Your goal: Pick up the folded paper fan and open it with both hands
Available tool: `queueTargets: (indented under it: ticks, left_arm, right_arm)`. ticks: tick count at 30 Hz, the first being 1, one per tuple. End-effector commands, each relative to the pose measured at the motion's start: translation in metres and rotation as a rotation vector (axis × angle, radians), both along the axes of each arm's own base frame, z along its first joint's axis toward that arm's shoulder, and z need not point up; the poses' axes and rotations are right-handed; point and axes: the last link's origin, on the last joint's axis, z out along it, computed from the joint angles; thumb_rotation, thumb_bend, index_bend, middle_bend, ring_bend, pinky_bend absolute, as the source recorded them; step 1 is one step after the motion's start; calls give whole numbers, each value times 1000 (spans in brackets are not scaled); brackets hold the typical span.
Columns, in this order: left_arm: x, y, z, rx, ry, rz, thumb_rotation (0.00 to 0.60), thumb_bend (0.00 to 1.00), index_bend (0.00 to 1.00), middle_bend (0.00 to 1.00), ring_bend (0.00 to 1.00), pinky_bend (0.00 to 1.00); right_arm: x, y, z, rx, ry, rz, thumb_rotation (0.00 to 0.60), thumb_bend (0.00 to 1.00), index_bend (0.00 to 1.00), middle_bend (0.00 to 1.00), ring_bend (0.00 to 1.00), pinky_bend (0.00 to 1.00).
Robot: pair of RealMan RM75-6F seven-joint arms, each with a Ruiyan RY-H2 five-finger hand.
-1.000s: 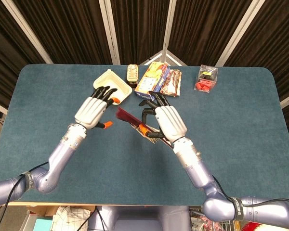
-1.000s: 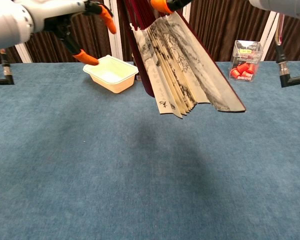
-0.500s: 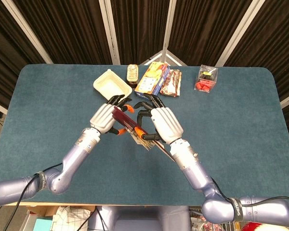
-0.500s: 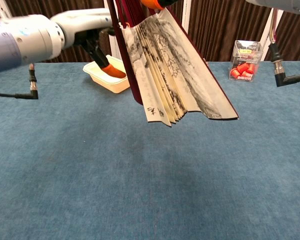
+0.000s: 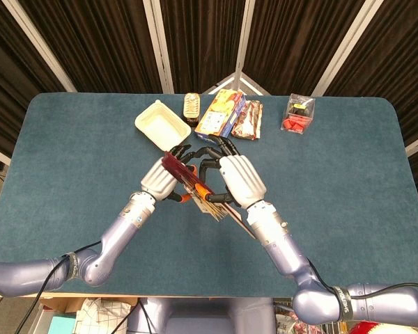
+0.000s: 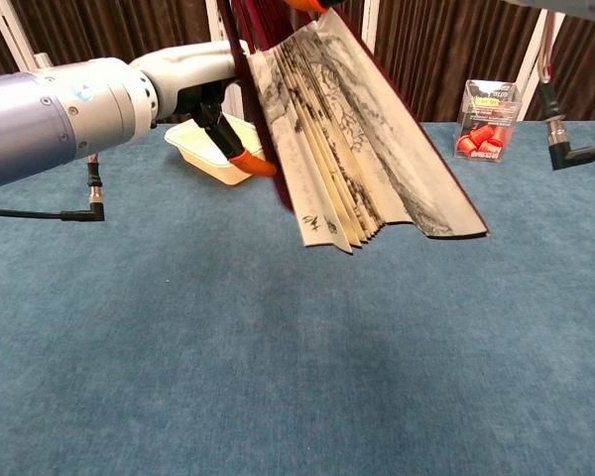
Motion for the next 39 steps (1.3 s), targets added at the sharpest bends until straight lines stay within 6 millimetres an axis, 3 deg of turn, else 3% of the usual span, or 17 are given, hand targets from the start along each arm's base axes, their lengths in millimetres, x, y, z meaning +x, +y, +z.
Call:
queueTargets:
  ticks: [1,19,32,39]
  left_arm:
    - [-3,-1,0,16,2,3,600,448,724,199,0,71]
    - [-37,6,44,113,31,40,600,449,735,200,0,71]
    - [-54,-2,87,180,48,43,600,450,738,200,0,71]
    - [-56,-9,99,193,56,44,600,450,739,200,0,71]
  right_arm:
    - [-2,0,3,-5,3,-2,600,455,792,308,0,0]
    - [-41,-6,22,-98,109,-49,600,458,809,317,0,0]
    - [-91,-2,40,-187,182,-120,600,460,819,325,0,0]
    - [-116,5,43,-218,253,-126,600,460,822,327,0,0]
